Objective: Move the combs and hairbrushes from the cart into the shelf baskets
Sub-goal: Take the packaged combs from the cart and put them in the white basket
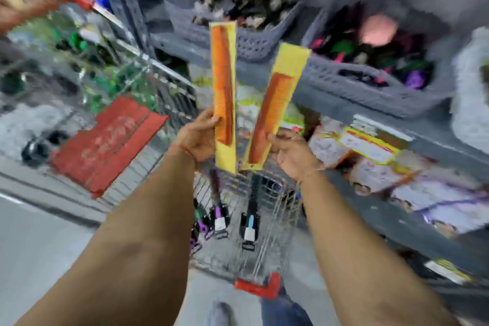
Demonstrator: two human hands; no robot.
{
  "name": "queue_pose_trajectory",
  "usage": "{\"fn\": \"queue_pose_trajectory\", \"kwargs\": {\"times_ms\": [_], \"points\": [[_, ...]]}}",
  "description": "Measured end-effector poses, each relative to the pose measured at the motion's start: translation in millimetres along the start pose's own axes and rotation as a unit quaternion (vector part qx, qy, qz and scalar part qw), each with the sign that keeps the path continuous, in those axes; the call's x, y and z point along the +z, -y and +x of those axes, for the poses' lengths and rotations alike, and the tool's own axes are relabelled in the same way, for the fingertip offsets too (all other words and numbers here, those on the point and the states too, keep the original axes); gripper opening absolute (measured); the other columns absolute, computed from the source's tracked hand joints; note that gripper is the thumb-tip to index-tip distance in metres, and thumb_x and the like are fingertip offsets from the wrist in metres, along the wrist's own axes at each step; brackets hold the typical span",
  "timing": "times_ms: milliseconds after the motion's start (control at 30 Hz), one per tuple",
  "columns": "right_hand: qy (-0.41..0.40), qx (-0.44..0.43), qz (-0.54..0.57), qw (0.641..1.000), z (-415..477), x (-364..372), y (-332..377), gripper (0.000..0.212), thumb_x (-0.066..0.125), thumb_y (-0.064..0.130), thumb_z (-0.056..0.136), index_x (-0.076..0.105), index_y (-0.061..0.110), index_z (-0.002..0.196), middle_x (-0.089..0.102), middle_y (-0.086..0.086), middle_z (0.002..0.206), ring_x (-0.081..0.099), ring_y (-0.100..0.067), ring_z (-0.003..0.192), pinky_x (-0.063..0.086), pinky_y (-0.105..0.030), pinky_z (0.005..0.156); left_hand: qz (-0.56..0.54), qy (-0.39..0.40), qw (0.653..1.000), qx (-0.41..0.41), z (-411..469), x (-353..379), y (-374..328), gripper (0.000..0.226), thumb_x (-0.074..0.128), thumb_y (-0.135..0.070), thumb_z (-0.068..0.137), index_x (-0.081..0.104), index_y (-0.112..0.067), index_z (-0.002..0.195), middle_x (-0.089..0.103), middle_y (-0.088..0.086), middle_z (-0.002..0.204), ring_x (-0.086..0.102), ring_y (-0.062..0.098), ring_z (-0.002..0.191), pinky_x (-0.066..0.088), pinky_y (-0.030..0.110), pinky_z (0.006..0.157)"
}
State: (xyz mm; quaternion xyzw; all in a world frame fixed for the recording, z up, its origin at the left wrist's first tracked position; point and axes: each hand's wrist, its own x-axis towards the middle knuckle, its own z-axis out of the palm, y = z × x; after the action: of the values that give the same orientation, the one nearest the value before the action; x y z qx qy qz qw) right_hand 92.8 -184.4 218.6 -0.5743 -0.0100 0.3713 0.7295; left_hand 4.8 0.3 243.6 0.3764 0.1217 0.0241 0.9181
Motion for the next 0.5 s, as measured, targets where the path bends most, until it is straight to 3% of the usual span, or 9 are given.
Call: {"fn": "queue_pose_trajectory", "kwargs": {"times_ms": [133,233,300,367,433,500], "points": [[-0.05,-0.143,0.044,0.987,-81.1,-36.5,96.7,0.05,0.044,-0.002,0.088,0.072,0.016,0.051,0.072,0.005,0.053,0.067,-0.005,0.049,0.056,-0.022,0.05,0.084,0.124,0.989,0.006,19.5,127.9,-36.9,0.048,0.094,-0.026,0.013,0.077,-0.017,0.057,0.072,-0.007,0.05,0.066,0.002,0.042,0.054,0.016,0.043],[-0.084,-0.202,0.053,0.974,-134.9,-68.6,142.8,0.033,0.046,0.009,0.084,0.07,0.014,0.062,0.071,0.006,0.051,0.067,-0.005,0.047,0.056,-0.02,0.047,0.121,0.238,0.963,-0.027,26.9,210.6,-29.5,0.05,0.093,-0.028,0.022,0.08,-0.016,0.068,0.074,-0.008,0.057,0.067,-0.001,0.046,0.053,0.01,0.047],[-0.135,-0.243,0.053,0.959,-170.3,-104.3,161.7,0.033,0.039,0.004,0.09,0.063,0.013,0.07,0.071,0.006,0.051,0.067,-0.006,0.047,0.056,-0.018,0.047,0.184,0.238,0.953,-0.036,34.7,265.0,-6.9,0.047,0.082,-0.012,0.057,0.072,-0.006,0.103,0.076,-0.009,0.065,0.067,-0.004,0.048,0.053,0.008,0.049],[-0.172,-0.268,0.063,0.946,-198.1,-137.3,181.7,0.026,0.043,0.001,0.087,0.061,0.013,0.073,0.07,0.006,0.052,0.065,-0.004,0.046,0.054,-0.016,0.047,0.254,0.185,0.949,-0.004,50.8,308.5,12.8,0.048,0.049,0.01,0.087,0.043,0.005,0.134,0.073,-0.01,0.067,0.063,-0.007,0.046,0.053,0.009,0.053],[-0.243,-0.285,0.02,0.927,-223.8,-176.8,203.4,0.023,0.045,-0.003,0.088,0.057,0.016,0.082,0.069,0.009,0.051,0.064,-0.002,0.045,0.053,-0.015,0.047,0.335,0.138,0.932,0.024,63.7,347.9,34.3,0.048,0.047,0.009,0.089,0.04,0.006,0.136,0.075,-0.008,0.069,0.064,-0.006,0.052,0.055,0.017,0.067],[-0.357,-0.272,-0.047,0.892,-240.9,-223.5,221.4,0.019,0.051,-0.006,0.086,0.059,0.011,0.09,0.07,0.008,0.054,0.063,-0.005,0.047,0.053,-0.017,0.048,0.374,0.124,0.919,0.028,79.4,377.6,56.1,0.045,0.05,0.005,0.089,0.046,0.004,0.134,0.074,-0.003,0.08,0.064,-0.005,0.059,0.054,0.013,0.064]]}}
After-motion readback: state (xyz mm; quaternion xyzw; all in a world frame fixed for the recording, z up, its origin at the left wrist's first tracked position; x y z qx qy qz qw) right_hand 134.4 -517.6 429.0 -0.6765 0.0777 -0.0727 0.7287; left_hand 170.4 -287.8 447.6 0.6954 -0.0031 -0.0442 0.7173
